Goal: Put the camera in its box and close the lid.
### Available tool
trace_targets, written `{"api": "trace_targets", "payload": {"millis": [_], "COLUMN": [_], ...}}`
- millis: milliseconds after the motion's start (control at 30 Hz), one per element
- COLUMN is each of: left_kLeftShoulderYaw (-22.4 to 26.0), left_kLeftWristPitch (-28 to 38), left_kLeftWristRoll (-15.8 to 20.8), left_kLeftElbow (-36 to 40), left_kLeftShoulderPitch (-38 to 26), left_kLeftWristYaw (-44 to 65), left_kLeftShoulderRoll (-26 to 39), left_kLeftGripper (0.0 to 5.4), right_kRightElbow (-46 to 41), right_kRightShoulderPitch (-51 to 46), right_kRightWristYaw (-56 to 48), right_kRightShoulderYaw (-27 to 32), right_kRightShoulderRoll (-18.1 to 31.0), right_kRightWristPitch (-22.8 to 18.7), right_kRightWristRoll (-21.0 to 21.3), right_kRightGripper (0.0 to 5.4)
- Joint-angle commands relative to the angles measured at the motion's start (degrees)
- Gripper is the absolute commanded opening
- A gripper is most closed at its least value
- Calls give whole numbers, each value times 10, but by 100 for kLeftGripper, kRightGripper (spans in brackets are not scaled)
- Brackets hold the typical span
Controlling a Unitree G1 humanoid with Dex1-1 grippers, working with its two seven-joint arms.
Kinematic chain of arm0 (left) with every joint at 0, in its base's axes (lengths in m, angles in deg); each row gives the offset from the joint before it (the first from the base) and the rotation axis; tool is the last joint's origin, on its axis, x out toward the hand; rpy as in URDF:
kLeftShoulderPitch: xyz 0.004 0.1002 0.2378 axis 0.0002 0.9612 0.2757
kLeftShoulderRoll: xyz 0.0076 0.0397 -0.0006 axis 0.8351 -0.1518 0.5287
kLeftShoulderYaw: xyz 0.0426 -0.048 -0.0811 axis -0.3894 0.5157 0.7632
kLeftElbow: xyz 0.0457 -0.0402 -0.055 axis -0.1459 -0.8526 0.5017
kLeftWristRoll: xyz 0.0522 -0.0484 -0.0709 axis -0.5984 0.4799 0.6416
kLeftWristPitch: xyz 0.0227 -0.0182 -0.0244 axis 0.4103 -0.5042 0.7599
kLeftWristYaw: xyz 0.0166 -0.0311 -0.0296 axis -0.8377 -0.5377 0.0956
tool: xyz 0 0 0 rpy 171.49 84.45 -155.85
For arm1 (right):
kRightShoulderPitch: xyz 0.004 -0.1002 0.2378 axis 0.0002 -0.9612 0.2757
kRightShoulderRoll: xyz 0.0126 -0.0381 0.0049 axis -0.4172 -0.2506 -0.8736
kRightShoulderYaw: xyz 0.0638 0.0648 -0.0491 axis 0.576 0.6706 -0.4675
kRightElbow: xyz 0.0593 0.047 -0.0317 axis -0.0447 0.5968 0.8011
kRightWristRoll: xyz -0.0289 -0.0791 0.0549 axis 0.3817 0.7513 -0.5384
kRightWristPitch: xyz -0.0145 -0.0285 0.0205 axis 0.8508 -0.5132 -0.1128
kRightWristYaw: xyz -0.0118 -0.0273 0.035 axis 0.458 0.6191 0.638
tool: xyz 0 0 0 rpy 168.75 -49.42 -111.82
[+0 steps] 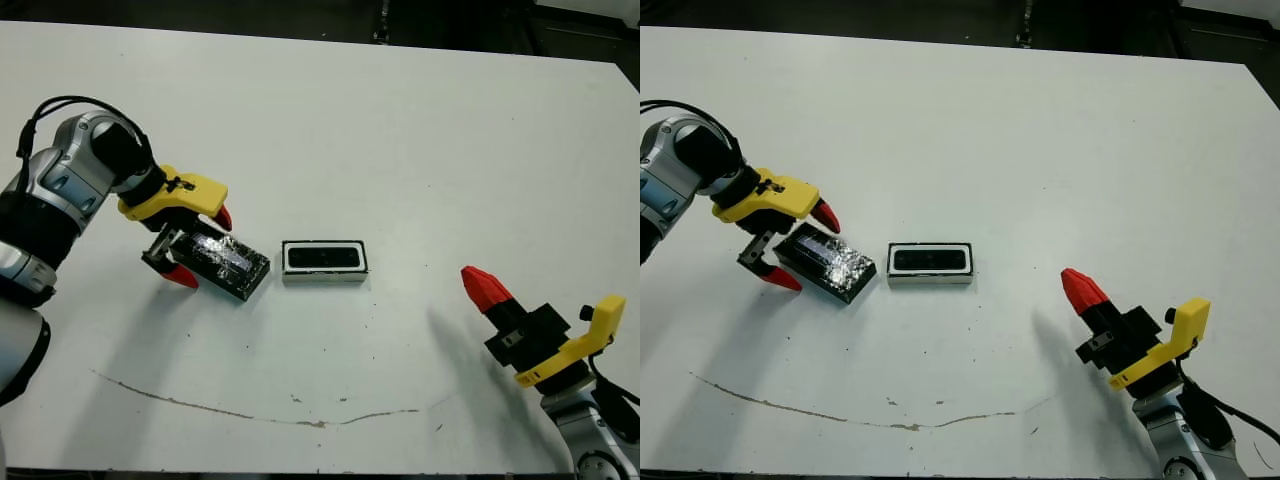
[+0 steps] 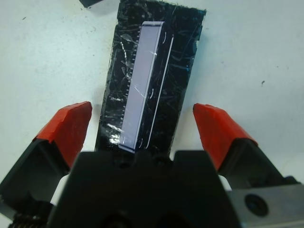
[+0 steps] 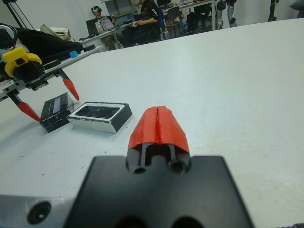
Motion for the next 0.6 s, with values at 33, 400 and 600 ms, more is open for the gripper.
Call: {"api": "trace_targets", "payload": {"millis": [33, 400, 600], "left_kLeftShoulderYaw": [13, 44, 62], "left_kLeftWristPitch": [-28, -95, -114], "left_kLeftWristRoll": [-14, -31, -25], "left_kLeftElbow": [7, 59, 56], "left_kLeftShoulderPitch": [16, 46, 56], "left_kLeftWristYaw": [1, 0, 0], "left_kLeftShoulderRoll": [-2, -2, -7], "left_kLeftGripper": [525, 371, 315], "right_kRightElbow": [5, 7, 3], "right_kRightShoulderPitch": [-4, -3, -4], "right_kRightWristYaw": [-3, -5, 2], "right_kRightShoulderYaw": [2, 2, 0], "right_kRightShoulderRoll": [8, 10, 9], "right_kRightWristPitch": [-3, -3, -2], "right_kRightWristRoll": [-2, -1, 6], "right_kRightGripper": [0, 0, 0]}}
